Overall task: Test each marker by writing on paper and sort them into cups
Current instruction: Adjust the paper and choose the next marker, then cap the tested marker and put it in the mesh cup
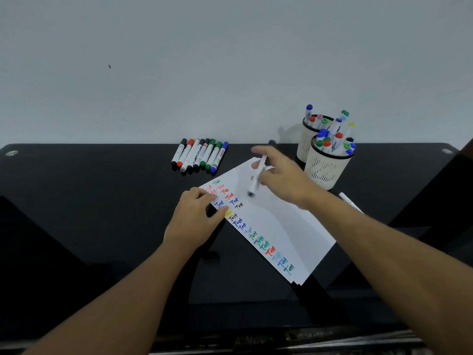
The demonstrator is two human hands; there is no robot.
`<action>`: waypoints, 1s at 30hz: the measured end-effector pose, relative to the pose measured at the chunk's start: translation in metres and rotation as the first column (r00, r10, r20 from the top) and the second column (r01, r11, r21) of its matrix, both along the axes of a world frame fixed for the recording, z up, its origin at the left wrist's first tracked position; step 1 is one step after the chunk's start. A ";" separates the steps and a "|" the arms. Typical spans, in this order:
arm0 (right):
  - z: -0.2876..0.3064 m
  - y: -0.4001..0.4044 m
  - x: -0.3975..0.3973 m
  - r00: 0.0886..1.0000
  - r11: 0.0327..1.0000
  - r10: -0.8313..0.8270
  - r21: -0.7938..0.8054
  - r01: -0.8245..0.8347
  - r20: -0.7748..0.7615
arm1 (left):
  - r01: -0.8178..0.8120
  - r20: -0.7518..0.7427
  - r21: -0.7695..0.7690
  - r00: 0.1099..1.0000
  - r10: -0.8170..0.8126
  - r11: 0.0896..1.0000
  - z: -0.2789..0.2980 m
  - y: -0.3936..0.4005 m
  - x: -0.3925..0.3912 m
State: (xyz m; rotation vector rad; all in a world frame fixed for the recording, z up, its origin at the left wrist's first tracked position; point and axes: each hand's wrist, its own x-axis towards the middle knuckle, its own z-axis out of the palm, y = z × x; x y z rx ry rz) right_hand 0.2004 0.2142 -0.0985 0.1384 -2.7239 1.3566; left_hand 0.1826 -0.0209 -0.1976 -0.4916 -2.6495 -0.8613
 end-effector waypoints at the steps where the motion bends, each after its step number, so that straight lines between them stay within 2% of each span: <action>1: 0.007 0.005 -0.001 1.000 0.999 -0.007 0.047 0.008 -0.021 | 0.000 0.000 0.001 1.000 0.000 1.000 0.000 0.000 0.000; 7: 0.056 0.036 -0.014 0.944 0.928 -0.197 0.260 0.267 -0.264 | -0.003 0.009 0.008 1.000 0.003 1.000 0.000 0.001 -0.002; 10: 0.080 0.063 -0.033 0.887 0.864 -0.334 0.271 0.423 -0.320 | -0.006 0.008 0.009 1.000 0.006 1.000 -0.001 0.001 -0.003; 12: 0.091 0.084 -0.048 0.841 0.844 -0.397 0.214 0.493 -0.368 | -0.012 0.010 0.015 1.000 0.012 1.000 -0.002 0.001 -0.004; 15: 0.099 0.108 -0.064 0.804 0.814 -0.474 0.169 0.556 -0.358 | -0.011 0.006 0.011 1.000 0.011 1.000 -0.003 0.000 -0.005; 19: 0.099 0.125 -0.075 0.798 0.798 -0.540 0.140 0.586 -0.267 | -0.009 0.013 0.013 1.000 0.009 1.000 -0.002 0.000 -0.006; 27: 0.094 0.140 -0.086 0.831 0.783 -0.548 0.287 0.551 -0.100 | -0.006 0.009 0.009 1.000 0.006 1.000 -0.002 -0.001 -0.006; 30: 0.093 0.137 -0.082 0.815 0.786 -0.562 0.214 0.579 -0.142 | -0.002 0.005 0.009 1.000 0.002 1.000 -0.002 0.000 -0.006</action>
